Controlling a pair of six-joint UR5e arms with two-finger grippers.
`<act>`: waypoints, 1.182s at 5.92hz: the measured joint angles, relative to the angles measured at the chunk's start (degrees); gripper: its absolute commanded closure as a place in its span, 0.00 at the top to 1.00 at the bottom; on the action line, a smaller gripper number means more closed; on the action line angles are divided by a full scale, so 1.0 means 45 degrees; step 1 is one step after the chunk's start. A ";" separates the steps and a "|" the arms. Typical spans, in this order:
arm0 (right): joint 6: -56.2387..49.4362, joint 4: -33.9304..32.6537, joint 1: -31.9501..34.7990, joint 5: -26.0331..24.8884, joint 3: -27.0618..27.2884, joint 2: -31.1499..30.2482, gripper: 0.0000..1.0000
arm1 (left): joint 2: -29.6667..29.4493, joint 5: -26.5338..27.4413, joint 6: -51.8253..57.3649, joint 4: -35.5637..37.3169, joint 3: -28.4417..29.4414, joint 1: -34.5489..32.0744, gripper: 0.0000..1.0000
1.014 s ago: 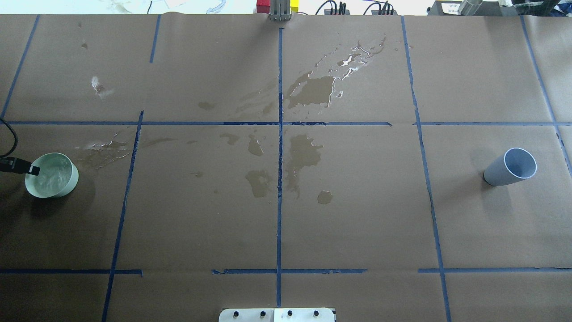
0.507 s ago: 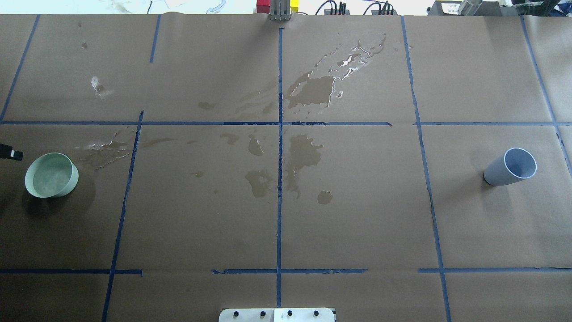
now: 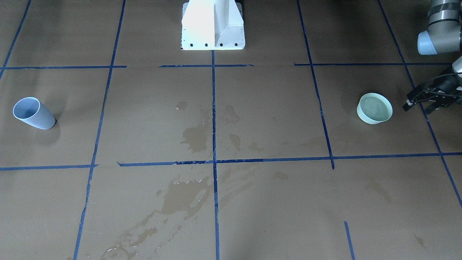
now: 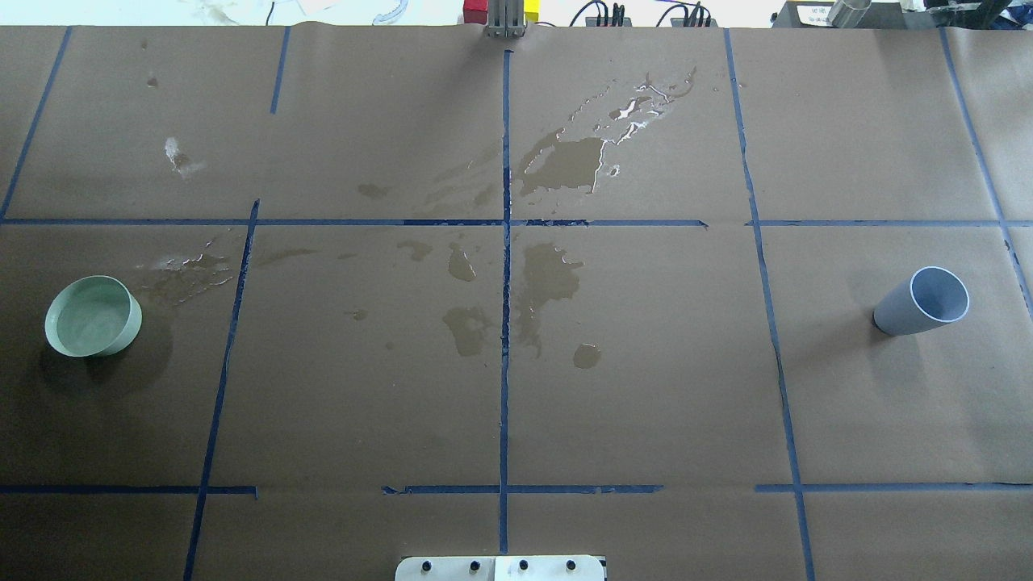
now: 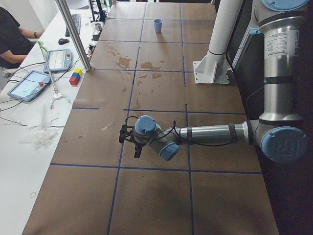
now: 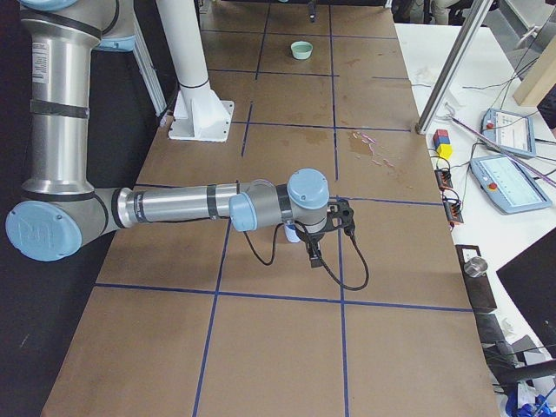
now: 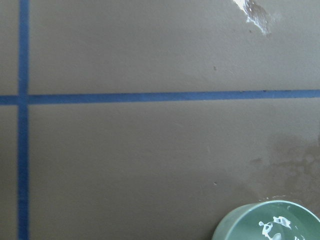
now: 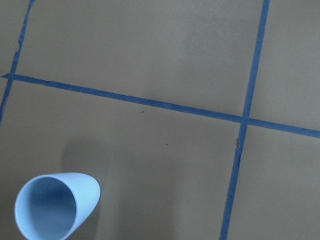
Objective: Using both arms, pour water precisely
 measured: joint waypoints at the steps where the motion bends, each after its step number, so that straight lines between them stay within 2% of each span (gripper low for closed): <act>1: 0.0002 -0.0028 0.0053 -0.0006 0.0004 -0.0135 1.00 | -0.0060 -0.0079 0.1726 0.1696 -0.0376 -0.0834 1.00; 3: -0.0006 -0.0001 0.0183 0.0000 0.0048 -0.0251 1.00 | -0.0168 0.0079 0.4365 0.5896 -0.2077 -0.2111 1.00; 4: -0.0001 0.0039 0.0192 -0.0023 0.0026 -0.0301 1.00 | -0.0181 0.0250 0.5157 0.7320 -0.2826 -0.2424 1.00; 7: -0.0079 0.0191 0.0255 -0.0459 0.0378 -0.0928 1.00 | -0.0171 0.0379 0.8495 1.0956 -0.3488 -0.3060 1.00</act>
